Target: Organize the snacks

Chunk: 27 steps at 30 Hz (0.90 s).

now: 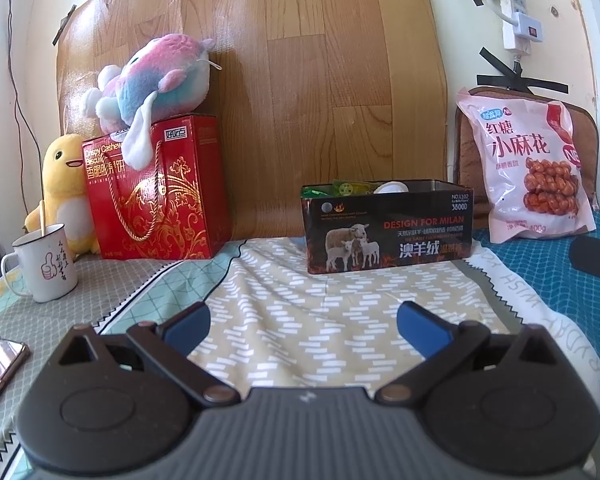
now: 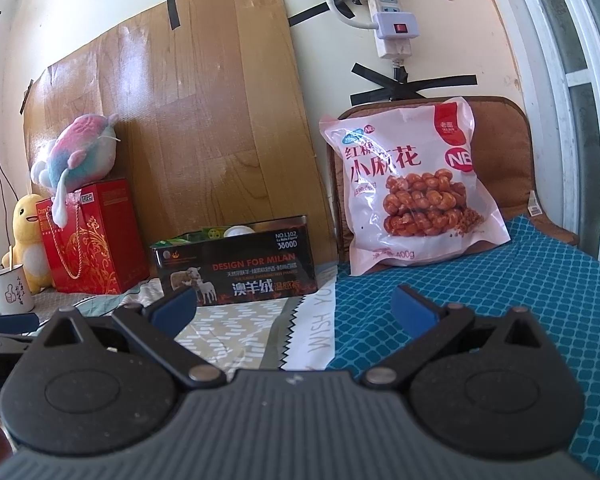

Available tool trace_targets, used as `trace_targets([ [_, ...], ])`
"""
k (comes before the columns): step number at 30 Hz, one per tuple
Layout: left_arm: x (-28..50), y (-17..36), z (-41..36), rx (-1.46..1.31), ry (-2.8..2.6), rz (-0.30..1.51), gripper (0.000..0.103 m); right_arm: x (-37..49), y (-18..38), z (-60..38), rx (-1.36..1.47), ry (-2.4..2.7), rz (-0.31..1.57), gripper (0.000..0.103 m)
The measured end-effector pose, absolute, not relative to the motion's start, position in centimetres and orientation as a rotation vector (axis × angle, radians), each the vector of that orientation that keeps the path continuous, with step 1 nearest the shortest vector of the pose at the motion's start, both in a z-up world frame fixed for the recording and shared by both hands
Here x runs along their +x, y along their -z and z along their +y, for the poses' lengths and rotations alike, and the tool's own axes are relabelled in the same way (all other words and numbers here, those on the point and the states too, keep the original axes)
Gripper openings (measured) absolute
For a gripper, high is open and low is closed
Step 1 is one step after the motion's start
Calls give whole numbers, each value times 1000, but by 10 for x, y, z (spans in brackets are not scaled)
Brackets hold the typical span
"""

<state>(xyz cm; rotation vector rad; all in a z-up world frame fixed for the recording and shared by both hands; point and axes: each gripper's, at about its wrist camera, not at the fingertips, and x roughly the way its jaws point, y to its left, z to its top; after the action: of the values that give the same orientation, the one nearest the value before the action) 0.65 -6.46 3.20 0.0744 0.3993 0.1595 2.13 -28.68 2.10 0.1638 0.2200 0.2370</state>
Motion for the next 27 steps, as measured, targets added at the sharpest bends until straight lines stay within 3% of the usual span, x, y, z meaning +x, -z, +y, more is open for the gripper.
trace_targets([
  [27, 3, -32, -64, 73, -146, 394, 103, 22, -21, -286, 163, -239, 223, 103],
])
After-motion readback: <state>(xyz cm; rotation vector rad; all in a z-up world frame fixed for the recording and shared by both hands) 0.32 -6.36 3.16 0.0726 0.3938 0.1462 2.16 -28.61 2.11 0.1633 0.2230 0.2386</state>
